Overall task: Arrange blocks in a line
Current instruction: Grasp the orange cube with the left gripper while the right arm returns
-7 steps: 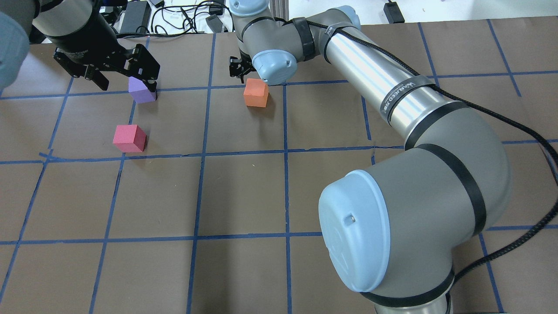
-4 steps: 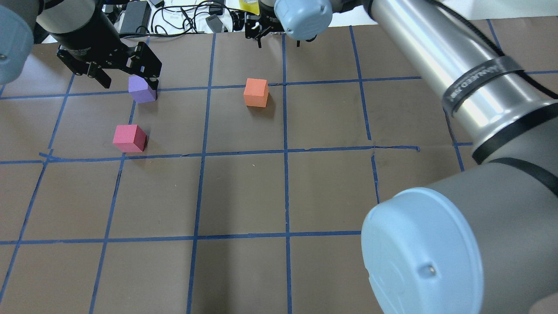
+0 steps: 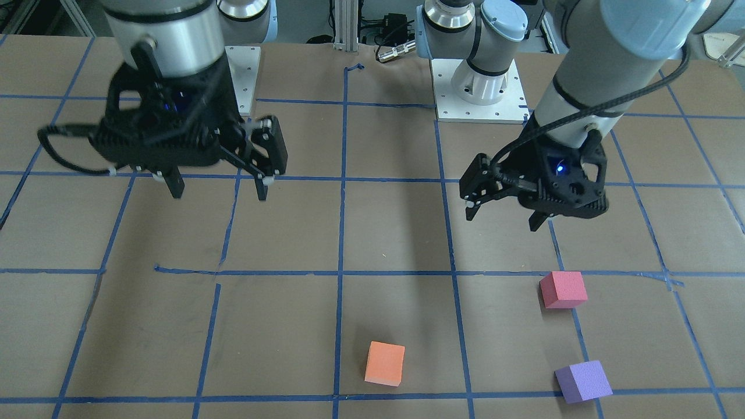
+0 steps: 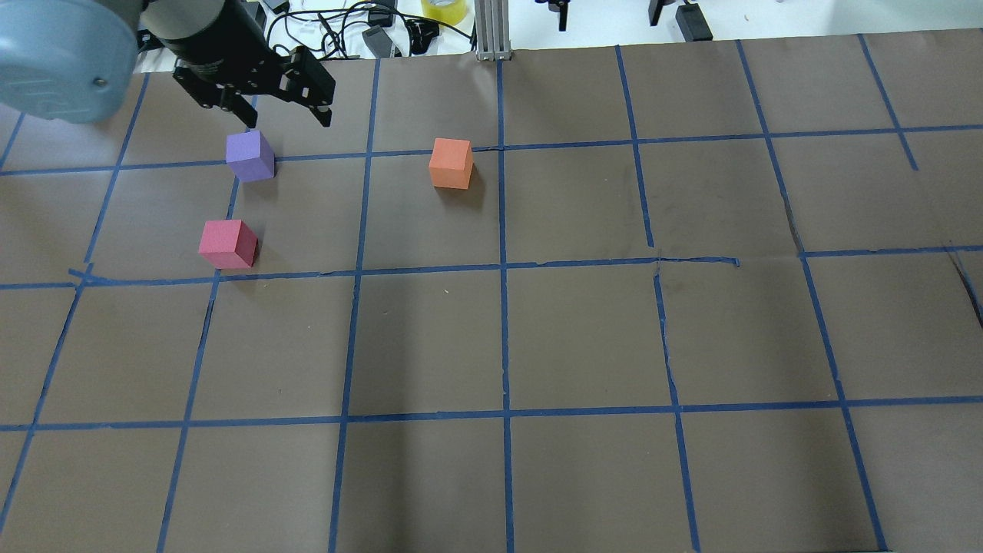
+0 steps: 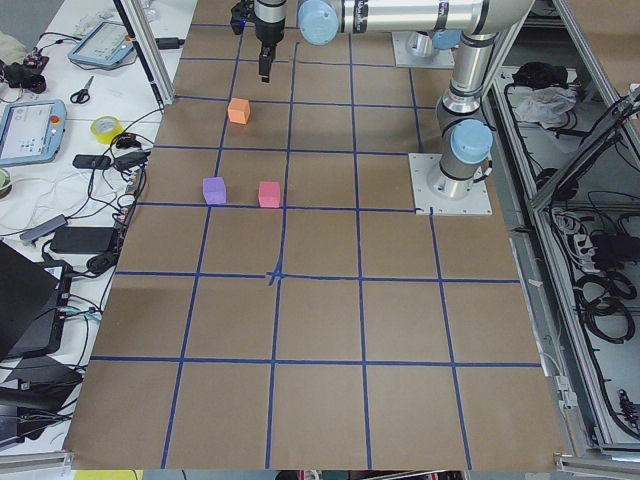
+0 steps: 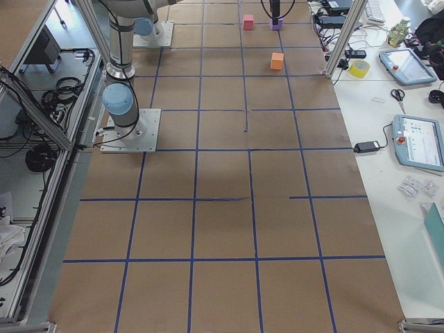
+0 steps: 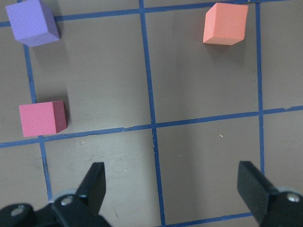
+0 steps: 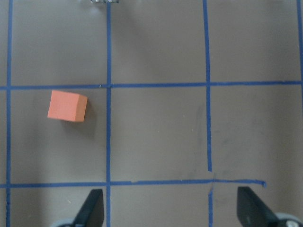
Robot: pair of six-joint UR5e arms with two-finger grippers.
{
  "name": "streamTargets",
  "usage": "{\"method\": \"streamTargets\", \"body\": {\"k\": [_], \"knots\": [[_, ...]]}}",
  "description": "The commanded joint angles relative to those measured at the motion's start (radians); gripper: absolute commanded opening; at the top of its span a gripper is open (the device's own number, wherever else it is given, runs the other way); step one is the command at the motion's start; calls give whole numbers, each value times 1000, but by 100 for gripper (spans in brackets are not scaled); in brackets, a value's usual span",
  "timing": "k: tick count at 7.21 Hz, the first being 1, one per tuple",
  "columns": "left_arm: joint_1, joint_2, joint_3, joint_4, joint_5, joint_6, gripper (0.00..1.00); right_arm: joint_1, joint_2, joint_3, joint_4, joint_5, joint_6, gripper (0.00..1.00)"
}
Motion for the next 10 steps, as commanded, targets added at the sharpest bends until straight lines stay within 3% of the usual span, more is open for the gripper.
{"method": "streamTargets", "body": {"k": [1, 4, 6, 10], "knots": [[-76, -133, 1, 165, 20, -44, 100, -8, -93, 82, 102, -9, -34, 100], [-136, -351, 38, 373, 26, -46, 100, -7, -164, 204, 99, -12, -41, 100], [-167, -469, 145, 378, 24, -72, 100, -1, -166, 208, 99, -9, -42, 100], [-177, -576, 177, 435, 41, -92, 100, -4, -164, 208, 99, -8, -42, 100]]}}
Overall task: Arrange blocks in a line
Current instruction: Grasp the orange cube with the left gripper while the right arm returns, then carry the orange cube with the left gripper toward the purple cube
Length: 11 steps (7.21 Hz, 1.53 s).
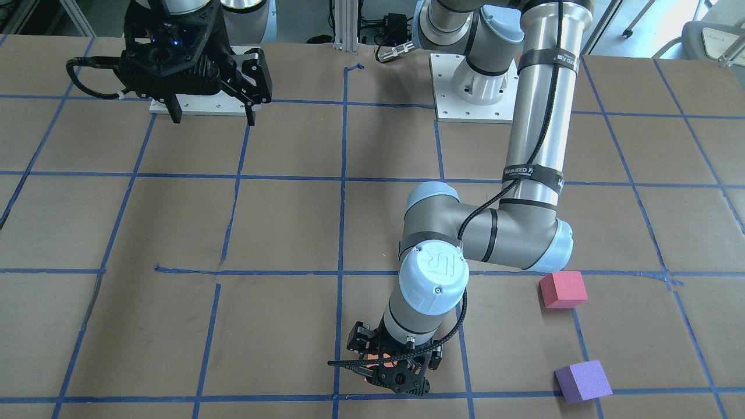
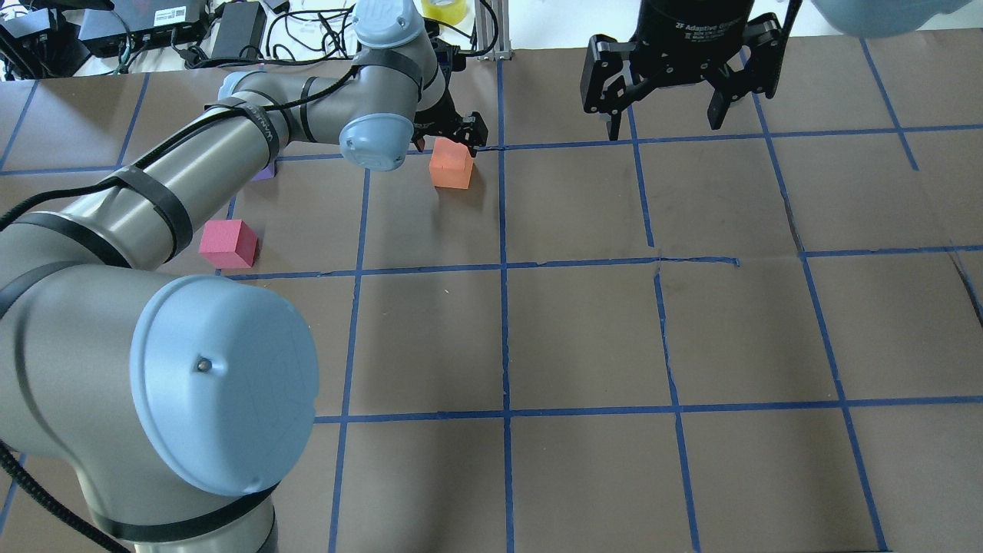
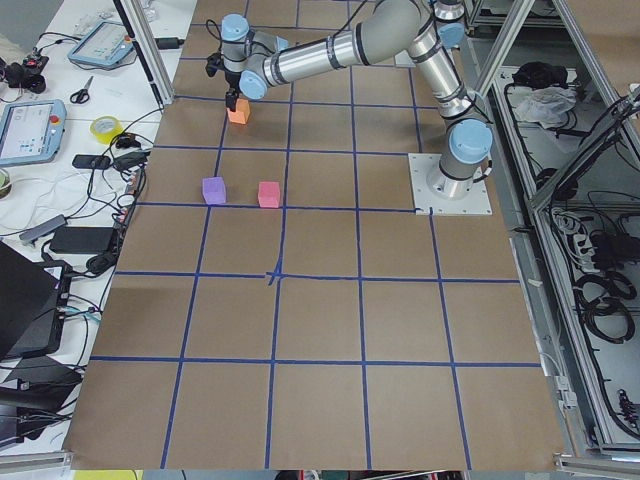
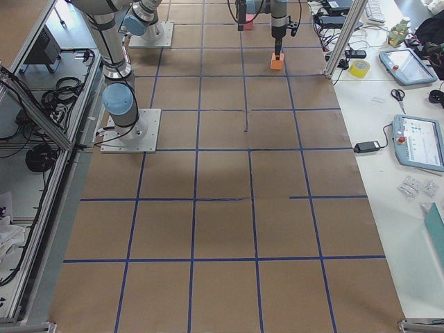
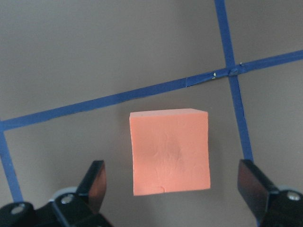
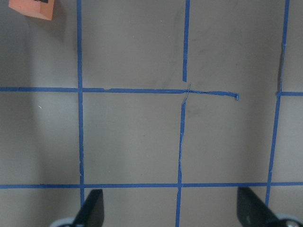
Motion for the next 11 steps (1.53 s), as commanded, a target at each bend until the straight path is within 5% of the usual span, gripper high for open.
{"method": "streamTargets", "body": {"k": [1, 2, 4, 6, 11], "knots": [[-2, -38, 10, 6, 8, -20, 100, -2, 0, 1, 0, -1, 0, 100], [-2, -47, 10, 5, 8, -20, 99, -2, 0, 1, 0, -2, 0, 100], [-1, -38, 12, 5, 1, -64, 24, -3, 0, 1, 0, -2, 0, 100], [-1, -7, 15, -3, -4, -57, 15, -2, -2, 1, 0, -2, 0, 100], [189, 122, -2, -182, 49, -51, 16, -6, 0, 16, -9, 16, -6, 100]]}}
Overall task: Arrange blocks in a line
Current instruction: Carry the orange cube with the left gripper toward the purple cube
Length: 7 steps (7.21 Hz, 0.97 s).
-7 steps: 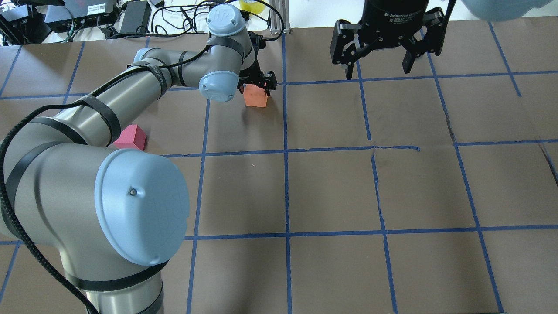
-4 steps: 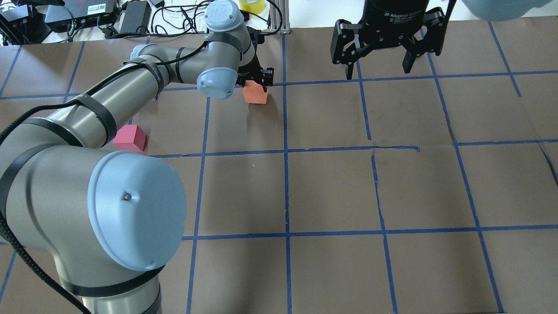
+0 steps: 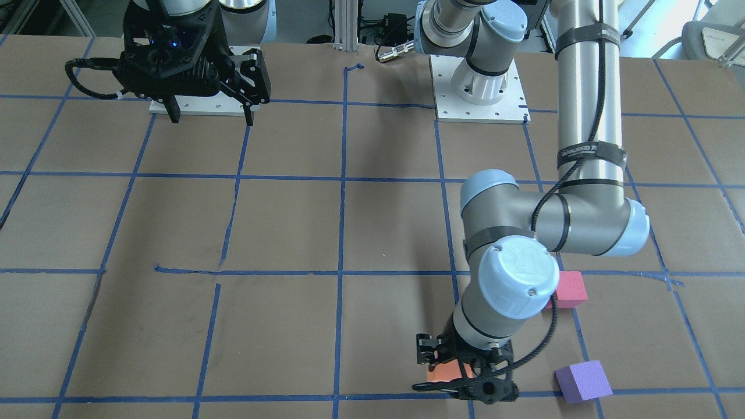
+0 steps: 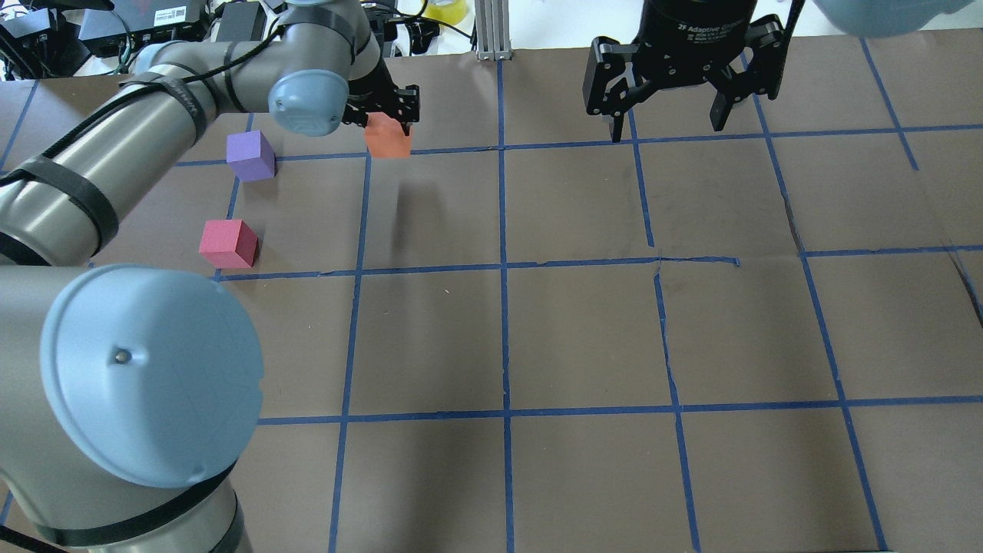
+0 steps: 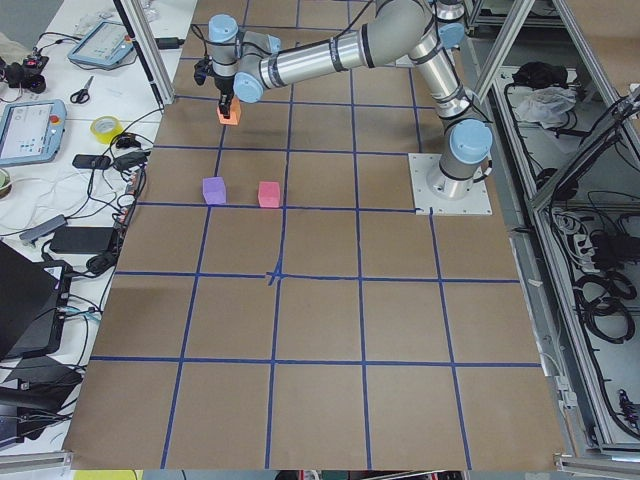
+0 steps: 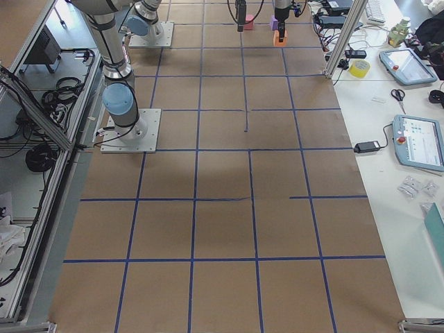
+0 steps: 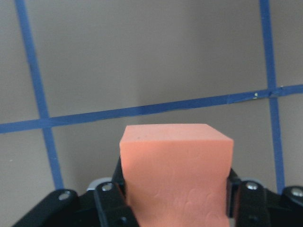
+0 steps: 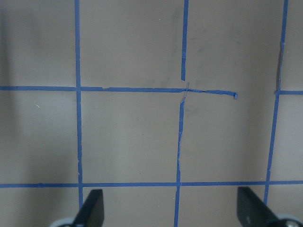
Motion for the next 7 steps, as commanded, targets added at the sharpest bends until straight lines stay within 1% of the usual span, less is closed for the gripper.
{"method": "streamTargets", "body": {"k": [1, 2, 3, 5, 6, 7], "knots": [[114, 49, -18, -79, 38, 41, 16, -4, 4, 23, -106, 15, -4, 100], [177, 66, -20, -123, 40, 83, 16, -10, 8, 31, -173, 15, -15, 100], [217, 69, -28, -128, 44, 126, 15, -32, 11, 34, -224, 15, -18, 100], [285, 77, -81, -124, 57, 167, 12, -79, 8, 33, -219, 15, -57, 100], [319, 81, -106, -115, 51, 186, 11, -81, 2, 34, -208, 12, -59, 100], [325, 83, -114, -113, 49, 226, 11, -78, 1, 34, -208, 14, -59, 100]]}}
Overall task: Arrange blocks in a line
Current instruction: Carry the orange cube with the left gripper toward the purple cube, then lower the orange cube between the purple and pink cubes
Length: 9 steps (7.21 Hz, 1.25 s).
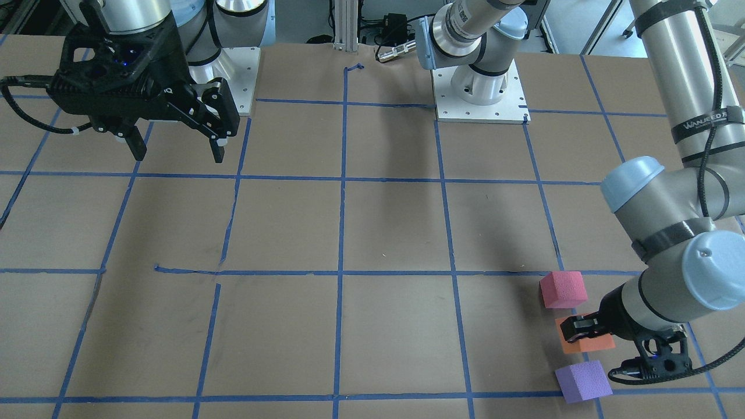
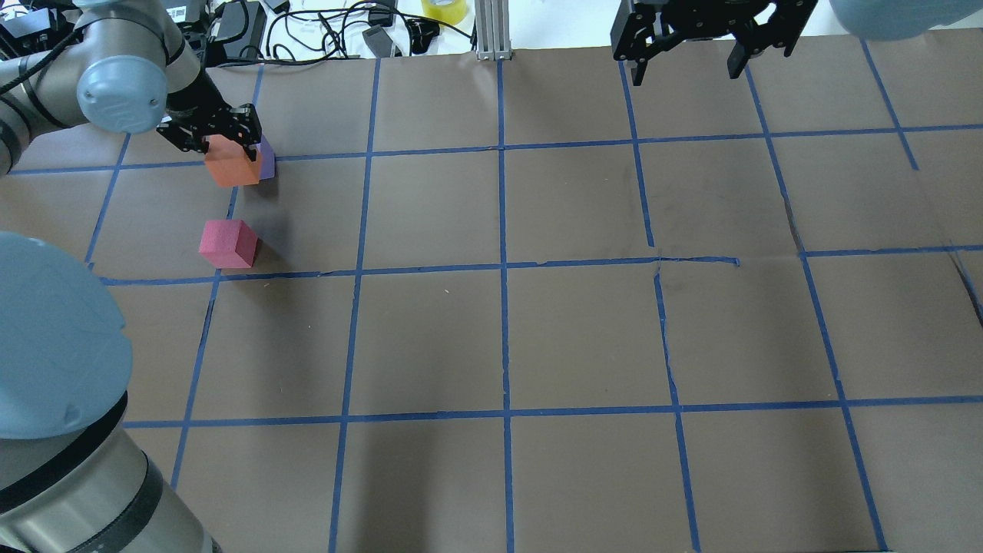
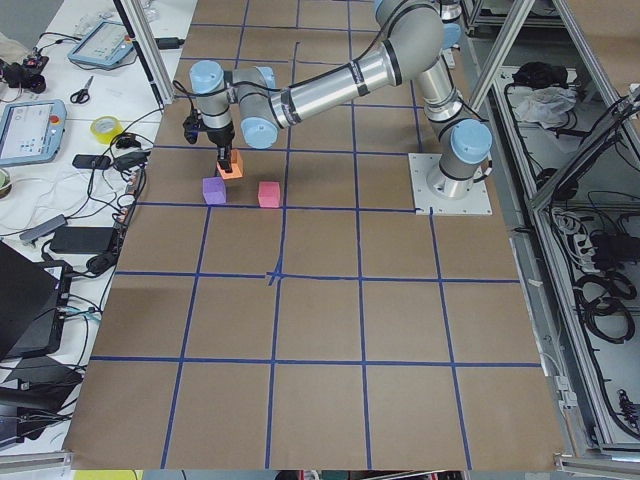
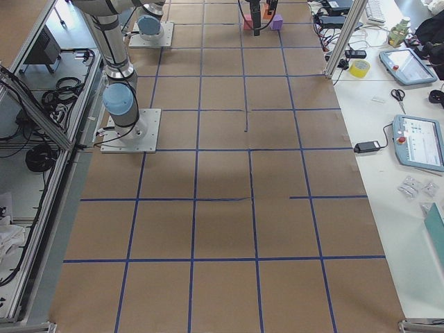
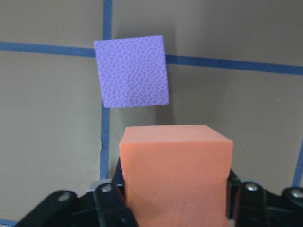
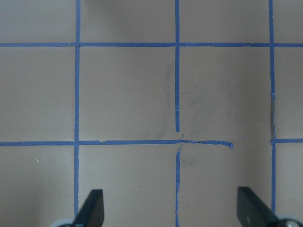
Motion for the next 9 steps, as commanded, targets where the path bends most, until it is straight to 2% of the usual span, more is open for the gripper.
{"method": "streamTargets", "body": {"k": [1, 5, 8, 9], "knots": [[24, -3, -21, 4, -1, 48, 11, -3, -3, 1, 6, -2, -7, 100], [24, -34, -41, 64, -3, 110, 10, -5, -4, 11, 8, -2, -6, 100], [24, -53, -55, 73, -49, 121, 10, -5, -5, 13, 8, -2, -7, 100], [30, -54, -77, 120, -47, 135, 10, -5, -5, 13, 9, -2, -7, 100]]}}
